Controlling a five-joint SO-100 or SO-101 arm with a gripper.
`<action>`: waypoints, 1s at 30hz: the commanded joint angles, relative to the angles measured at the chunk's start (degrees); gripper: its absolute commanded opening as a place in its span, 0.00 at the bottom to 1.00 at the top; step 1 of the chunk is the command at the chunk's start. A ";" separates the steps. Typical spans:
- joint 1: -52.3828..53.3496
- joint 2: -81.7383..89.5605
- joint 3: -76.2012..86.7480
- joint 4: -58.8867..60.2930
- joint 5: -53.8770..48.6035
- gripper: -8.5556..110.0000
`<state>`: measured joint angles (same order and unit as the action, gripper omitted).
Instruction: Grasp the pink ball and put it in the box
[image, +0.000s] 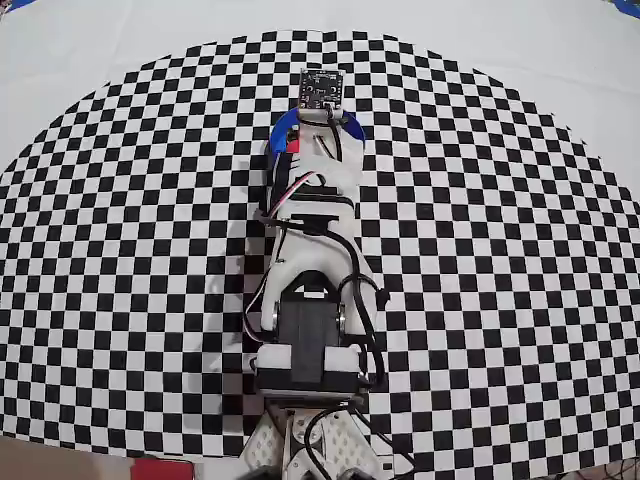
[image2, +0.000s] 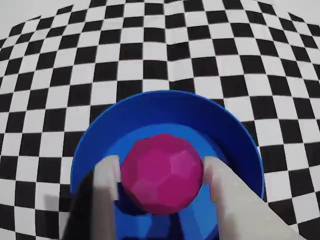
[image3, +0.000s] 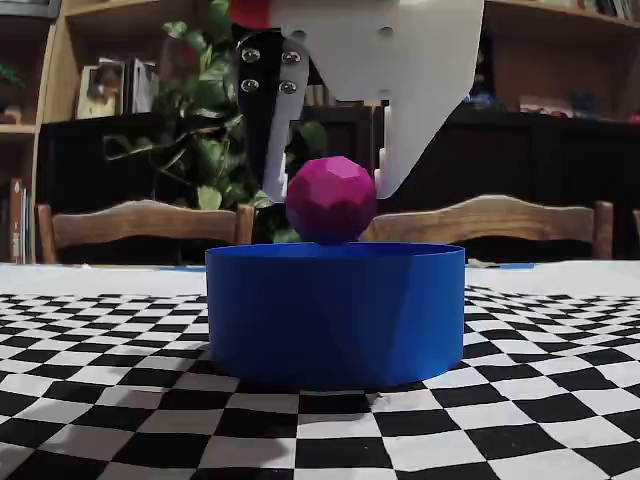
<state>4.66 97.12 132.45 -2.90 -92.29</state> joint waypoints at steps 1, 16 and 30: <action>0.26 0.26 -2.02 -1.93 0.09 0.35; -1.23 5.54 -1.32 -2.29 5.54 0.35; -8.88 23.73 8.96 -2.46 39.64 0.09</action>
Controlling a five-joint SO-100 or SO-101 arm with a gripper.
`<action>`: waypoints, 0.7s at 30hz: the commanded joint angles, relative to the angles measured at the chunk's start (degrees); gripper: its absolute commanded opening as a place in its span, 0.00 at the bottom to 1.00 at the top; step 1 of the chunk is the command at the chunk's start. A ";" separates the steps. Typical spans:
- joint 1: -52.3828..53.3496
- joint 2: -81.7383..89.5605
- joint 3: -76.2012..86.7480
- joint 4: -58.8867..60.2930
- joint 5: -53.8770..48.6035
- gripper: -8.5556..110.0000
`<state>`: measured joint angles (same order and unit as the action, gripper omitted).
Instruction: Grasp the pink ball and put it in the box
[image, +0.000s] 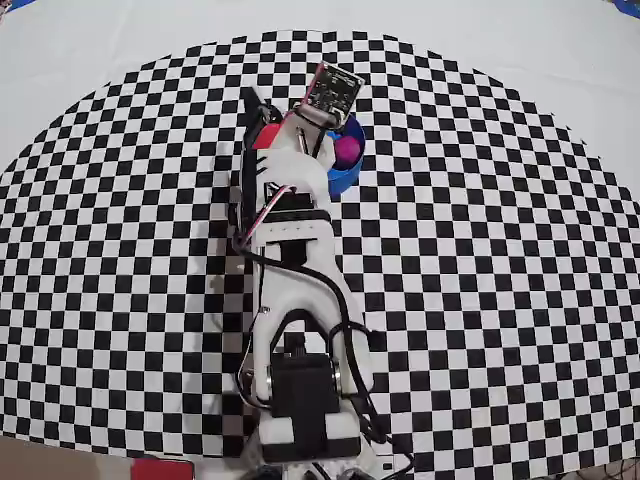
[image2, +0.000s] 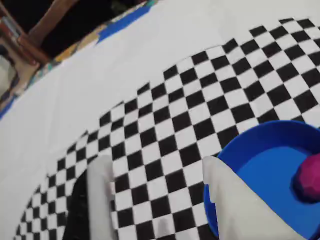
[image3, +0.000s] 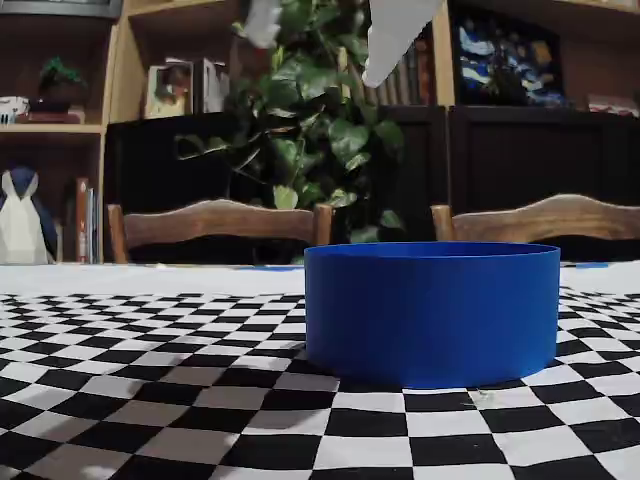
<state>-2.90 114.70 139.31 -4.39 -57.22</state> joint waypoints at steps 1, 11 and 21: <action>-1.58 8.00 3.69 -0.97 6.59 0.07; -0.09 26.72 14.15 7.03 28.30 0.07; 3.52 44.65 22.06 21.36 40.61 0.07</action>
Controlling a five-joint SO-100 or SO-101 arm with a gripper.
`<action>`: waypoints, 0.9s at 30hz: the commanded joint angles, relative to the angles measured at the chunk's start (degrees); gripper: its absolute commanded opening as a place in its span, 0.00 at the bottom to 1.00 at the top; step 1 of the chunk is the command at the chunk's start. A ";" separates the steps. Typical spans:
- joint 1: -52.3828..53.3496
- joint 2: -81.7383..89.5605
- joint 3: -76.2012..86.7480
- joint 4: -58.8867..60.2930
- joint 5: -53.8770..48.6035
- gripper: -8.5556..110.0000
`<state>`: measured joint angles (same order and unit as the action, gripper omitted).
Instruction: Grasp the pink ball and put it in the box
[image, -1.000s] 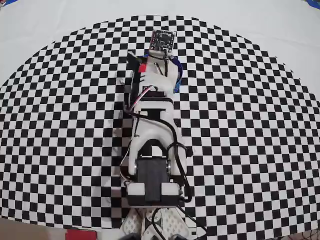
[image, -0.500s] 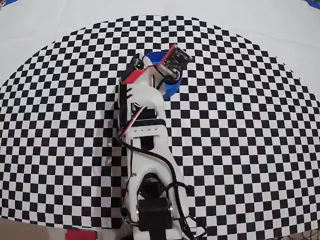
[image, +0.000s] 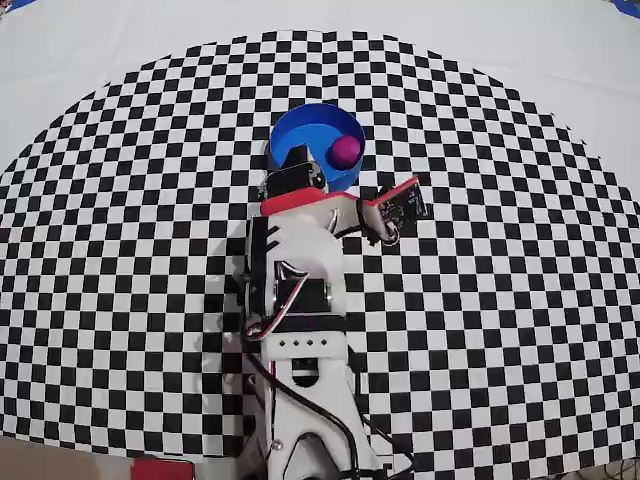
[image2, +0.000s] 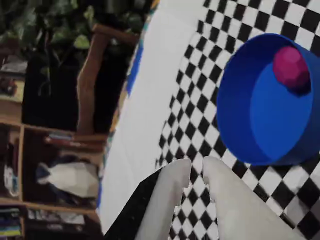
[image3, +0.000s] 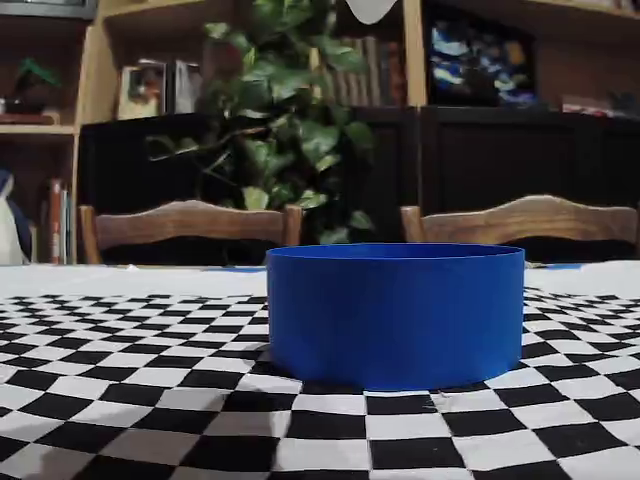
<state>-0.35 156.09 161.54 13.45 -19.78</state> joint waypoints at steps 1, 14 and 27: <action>0.97 3.96 -0.09 5.01 4.48 0.07; 0.44 20.92 14.24 14.06 10.37 0.07; 0.00 28.48 16.52 29.36 16.87 0.07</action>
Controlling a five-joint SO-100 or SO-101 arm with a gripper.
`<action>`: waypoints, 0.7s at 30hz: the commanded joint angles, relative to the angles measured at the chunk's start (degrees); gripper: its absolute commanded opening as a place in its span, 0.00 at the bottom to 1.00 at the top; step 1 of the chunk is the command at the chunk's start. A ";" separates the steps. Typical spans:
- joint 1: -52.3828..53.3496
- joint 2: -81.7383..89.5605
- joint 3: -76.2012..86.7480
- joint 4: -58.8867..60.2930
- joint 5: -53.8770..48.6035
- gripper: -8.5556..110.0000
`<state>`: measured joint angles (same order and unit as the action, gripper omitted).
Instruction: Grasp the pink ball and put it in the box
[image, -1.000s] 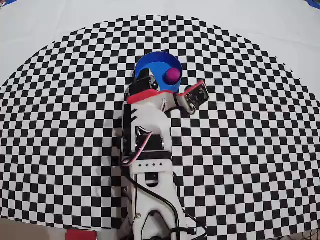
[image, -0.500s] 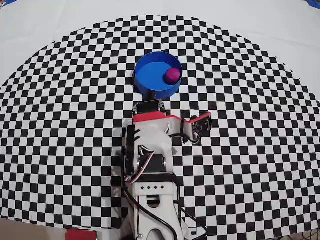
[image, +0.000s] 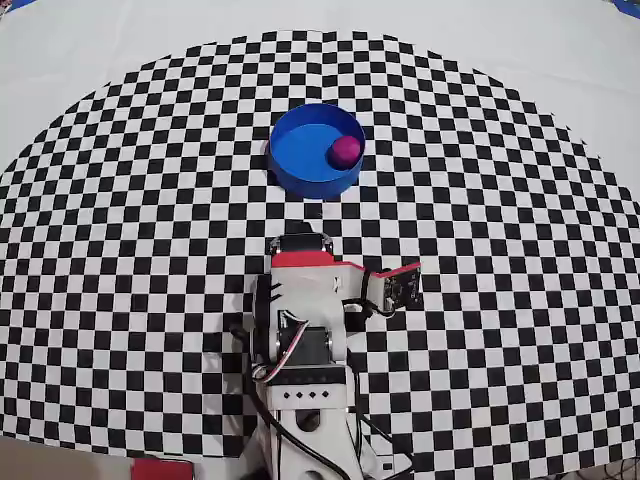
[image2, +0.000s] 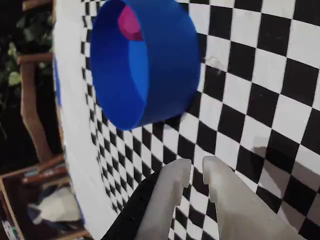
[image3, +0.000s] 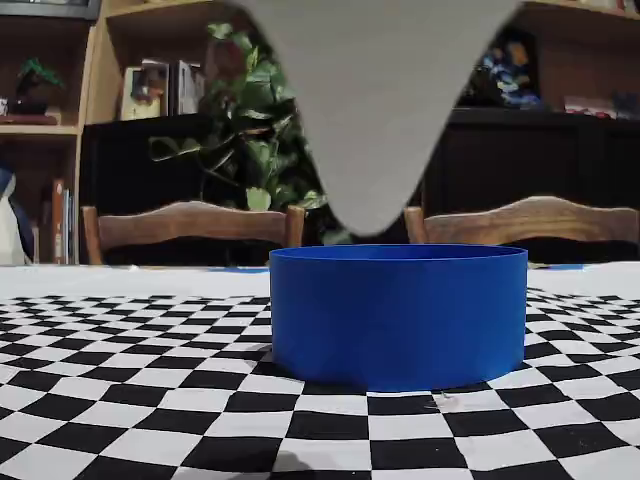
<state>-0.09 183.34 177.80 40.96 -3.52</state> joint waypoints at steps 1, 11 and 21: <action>-0.09 1.67 0.26 2.72 0.70 0.07; 0.18 2.99 0.26 6.15 2.11 0.07; 0.18 2.99 0.26 6.15 2.11 0.07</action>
<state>-0.09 184.83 177.80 46.93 -1.85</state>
